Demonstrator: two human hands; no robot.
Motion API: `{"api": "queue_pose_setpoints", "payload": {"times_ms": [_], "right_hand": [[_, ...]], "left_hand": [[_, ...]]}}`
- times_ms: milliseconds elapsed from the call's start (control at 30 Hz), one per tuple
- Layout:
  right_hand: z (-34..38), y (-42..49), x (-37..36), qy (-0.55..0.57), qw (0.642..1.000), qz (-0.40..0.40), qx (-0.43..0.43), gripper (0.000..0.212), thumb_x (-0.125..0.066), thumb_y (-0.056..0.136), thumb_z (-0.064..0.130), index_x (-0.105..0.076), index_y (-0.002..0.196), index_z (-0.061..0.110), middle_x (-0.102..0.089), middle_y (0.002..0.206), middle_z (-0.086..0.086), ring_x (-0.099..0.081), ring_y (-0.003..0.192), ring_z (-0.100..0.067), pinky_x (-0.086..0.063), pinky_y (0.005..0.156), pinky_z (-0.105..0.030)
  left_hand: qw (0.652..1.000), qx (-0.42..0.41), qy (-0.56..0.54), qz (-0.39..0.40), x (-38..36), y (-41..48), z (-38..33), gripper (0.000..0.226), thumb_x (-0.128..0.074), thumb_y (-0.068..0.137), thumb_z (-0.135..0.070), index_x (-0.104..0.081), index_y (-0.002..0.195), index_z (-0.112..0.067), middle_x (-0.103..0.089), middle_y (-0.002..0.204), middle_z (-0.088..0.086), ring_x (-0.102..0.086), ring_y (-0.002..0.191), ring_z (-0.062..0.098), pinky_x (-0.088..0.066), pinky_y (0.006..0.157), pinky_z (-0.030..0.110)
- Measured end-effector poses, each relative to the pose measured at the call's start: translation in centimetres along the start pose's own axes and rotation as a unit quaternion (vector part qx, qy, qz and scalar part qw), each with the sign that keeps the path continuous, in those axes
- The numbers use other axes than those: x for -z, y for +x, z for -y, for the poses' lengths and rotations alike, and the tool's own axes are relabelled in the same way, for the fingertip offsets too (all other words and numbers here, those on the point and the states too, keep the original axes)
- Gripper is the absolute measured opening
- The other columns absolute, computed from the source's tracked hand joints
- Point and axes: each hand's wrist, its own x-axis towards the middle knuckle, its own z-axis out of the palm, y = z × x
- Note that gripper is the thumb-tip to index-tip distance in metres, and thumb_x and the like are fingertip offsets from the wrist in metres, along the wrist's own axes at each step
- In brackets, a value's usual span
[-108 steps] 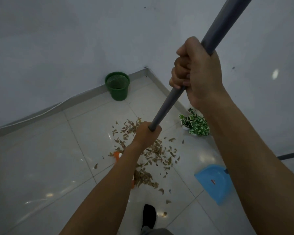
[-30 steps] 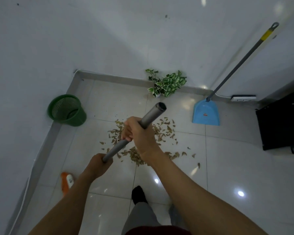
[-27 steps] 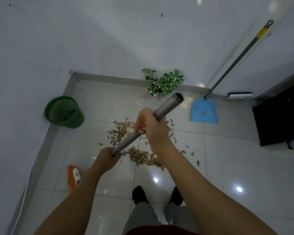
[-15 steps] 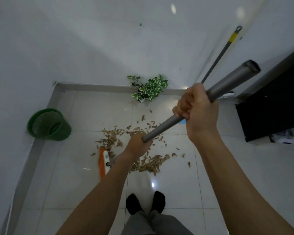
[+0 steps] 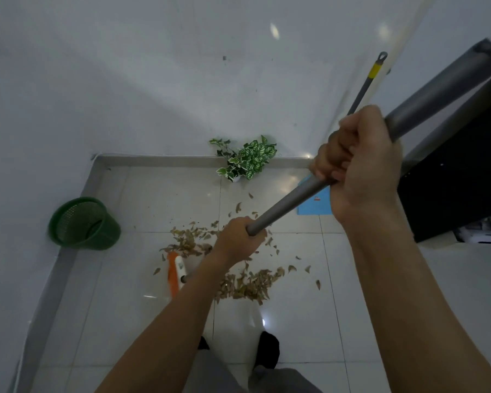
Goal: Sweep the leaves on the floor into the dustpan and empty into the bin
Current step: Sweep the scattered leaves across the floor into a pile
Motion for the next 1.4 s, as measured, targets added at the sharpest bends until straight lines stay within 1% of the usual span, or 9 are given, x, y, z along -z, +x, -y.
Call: {"api": "queue_pose_setpoints", "payload": {"times_ms": [200, 333, 467, 600, 700, 833, 1000, 1267, 1400], "right_hand": [[-8.2, -1.8, -2.5, 0.011, 0.996, 0.035, -0.076, 0.037, -0.051, 0.074, 0.013, -0.038, 0.041, 0.024, -0.028, 0.037, 0.009, -0.022, 0.035, -0.011, -0.024, 0.044, -0.023], [-14.1, -4.4, -5.1, 0.006, 0.985, 0.059, -0.163, 0.044, -0.05, 0.083, 0.007, -0.04, 0.044, 0.024, -0.031, 0.041, 0.008, -0.027, 0.039, -0.011, -0.033, 0.052, -0.026], [-18.4, -6.6, -8.9, -0.025, 0.973, 0.096, -0.21, 0.043, -0.049, 0.082, 0.006, -0.039, 0.044, 0.023, -0.031, 0.042, 0.007, -0.031, 0.042, -0.013, -0.04, 0.061, -0.032], [-20.1, -7.8, -12.3, -0.057, 0.971, 0.102, -0.208, 0.044, -0.045, 0.086, -0.003, -0.034, 0.047, 0.016, -0.029, 0.041, 0.006, -0.03, 0.04, -0.013, -0.038, 0.059, -0.033], [-19.3, -7.5, -12.9, -0.069, 0.977, 0.088, -0.179, 0.043, -0.045, 0.087, -0.001, -0.034, 0.05, 0.015, -0.029, 0.041, 0.006, -0.029, 0.039, -0.012, -0.038, 0.055, -0.029], [-16.2, -6.3, -12.4, -0.064, 0.986, 0.069, -0.136, 0.049, -0.045, 0.088, 0.001, -0.039, 0.044, 0.022, -0.029, 0.041, 0.006, -0.026, 0.038, -0.012, -0.033, 0.045, -0.021], [-10.7, -5.1, -11.4, -0.07, 0.995, 0.031, -0.065, 0.053, -0.045, 0.085, 0.003, -0.038, 0.038, 0.025, -0.026, 0.039, 0.009, -0.021, 0.037, -0.012, -0.025, 0.046, -0.026], [-2.9, -4.3, -8.4, -0.105, 0.994, 0.002, 0.032, 0.037, -0.048, 0.075, 0.011, -0.032, 0.043, 0.021, -0.016, 0.045, 0.0, -0.013, 0.045, -0.018, -0.017, 0.05, -0.036], [-0.6, -3.9, -7.0, -0.1, 0.994, -0.005, 0.053, 0.04, -0.048, 0.08, 0.01, -0.034, 0.044, 0.022, -0.017, 0.046, -0.001, -0.015, 0.044, -0.016, -0.023, 0.045, -0.027]], "left_hand": [[0.988, 0.124, 0.097, -0.009, 5.5, -3.0, 7.5, 0.041, -0.058, 0.089, -0.019, -0.039, 0.054, -0.021, -0.04, 0.048, -0.004, -0.036, 0.042, 0.008, -0.028, 0.044, 0.017], [0.969, 0.198, 0.143, 0.029, 9.8, -5.5, 13.6, 0.028, -0.058, 0.089, -0.023, -0.047, 0.065, -0.015, -0.049, 0.061, 0.004, -0.043, 0.052, 0.014, -0.033, 0.051, 0.022], [0.96, 0.23, 0.155, 0.038, 13.4, -7.6, 18.8, 0.036, -0.059, 0.088, -0.023, -0.042, 0.058, -0.015, -0.044, 0.053, 0.002, -0.039, 0.049, 0.016, -0.03, 0.052, 0.026], [0.965, 0.231, 0.123, 0.024, 15.2, -8.3, 21.5, 0.038, -0.061, 0.087, -0.021, -0.04, 0.056, -0.013, -0.043, 0.053, 0.006, -0.039, 0.05, 0.018, -0.03, 0.052, 0.028], [0.972, 0.214, 0.095, 0.026, 15.0, -7.8, 20.4, 0.037, -0.059, 0.088, -0.018, -0.04, 0.057, -0.012, -0.042, 0.054, 0.008, -0.038, 0.051, 0.018, -0.029, 0.051, 0.027], [0.984, 0.174, 0.046, -0.001, 13.0, -6.8, 16.8, 0.044, -0.058, 0.089, -0.013, -0.036, 0.052, -0.021, -0.036, 0.047, -0.003, -0.032, 0.042, 0.011, -0.027, 0.045, 0.023], [0.991, 0.132, -0.015, 0.002, 9.4, -4.5, 11.3, 0.035, -0.056, 0.091, -0.014, -0.04, 0.06, -0.018, -0.037, 0.052, -0.004, -0.032, 0.043, 0.008, -0.028, 0.039, 0.011], [0.996, 0.024, -0.046, 0.072, 4.8, -1.2, 2.4, 0.043, -0.053, 0.091, -0.018, -0.029, 0.056, -0.021, -0.027, 0.048, -0.002, -0.022, 0.043, 0.012, -0.023, 0.047, 0.025], [0.996, -0.009, -0.034, 0.084, 4.1, -0.5, 0.3, 0.042, -0.053, 0.09, -0.019, -0.03, 0.055, -0.019, -0.027, 0.046, -0.001, -0.022, 0.039, 0.01, -0.023, 0.046, 0.025]]}}
